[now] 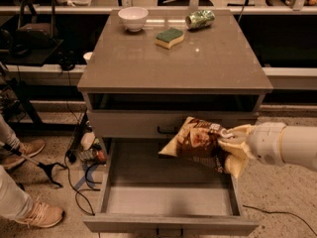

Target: Pick brown chip bag from middle drawer and place on counter

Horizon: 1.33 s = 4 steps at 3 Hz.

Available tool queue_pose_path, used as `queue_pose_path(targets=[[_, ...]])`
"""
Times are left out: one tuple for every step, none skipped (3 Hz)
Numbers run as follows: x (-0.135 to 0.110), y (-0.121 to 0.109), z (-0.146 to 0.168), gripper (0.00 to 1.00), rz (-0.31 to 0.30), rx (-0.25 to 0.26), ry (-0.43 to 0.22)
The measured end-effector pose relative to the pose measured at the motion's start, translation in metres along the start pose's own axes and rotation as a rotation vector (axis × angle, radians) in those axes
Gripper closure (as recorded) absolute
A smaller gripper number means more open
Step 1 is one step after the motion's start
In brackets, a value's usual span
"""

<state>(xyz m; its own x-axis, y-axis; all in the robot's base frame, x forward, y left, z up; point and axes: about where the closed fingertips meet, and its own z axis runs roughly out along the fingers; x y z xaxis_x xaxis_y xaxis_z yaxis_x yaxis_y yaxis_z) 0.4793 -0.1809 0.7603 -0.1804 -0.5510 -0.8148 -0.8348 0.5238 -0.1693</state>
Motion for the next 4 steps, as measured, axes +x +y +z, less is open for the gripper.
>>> queue_pose_path(targets=[[-0.043,-0.019,-0.041,1.00,-0.068,0.068,-0.035],[-0.087,-0.034,-0.068,1.00,-0.133,0.098,-0.081],[-0.096,-0.040,-0.075,1.00,-0.147,0.112,-0.090],[-0.103,-0.041,-0.081,1.00,-0.160,0.120,-0.094]])
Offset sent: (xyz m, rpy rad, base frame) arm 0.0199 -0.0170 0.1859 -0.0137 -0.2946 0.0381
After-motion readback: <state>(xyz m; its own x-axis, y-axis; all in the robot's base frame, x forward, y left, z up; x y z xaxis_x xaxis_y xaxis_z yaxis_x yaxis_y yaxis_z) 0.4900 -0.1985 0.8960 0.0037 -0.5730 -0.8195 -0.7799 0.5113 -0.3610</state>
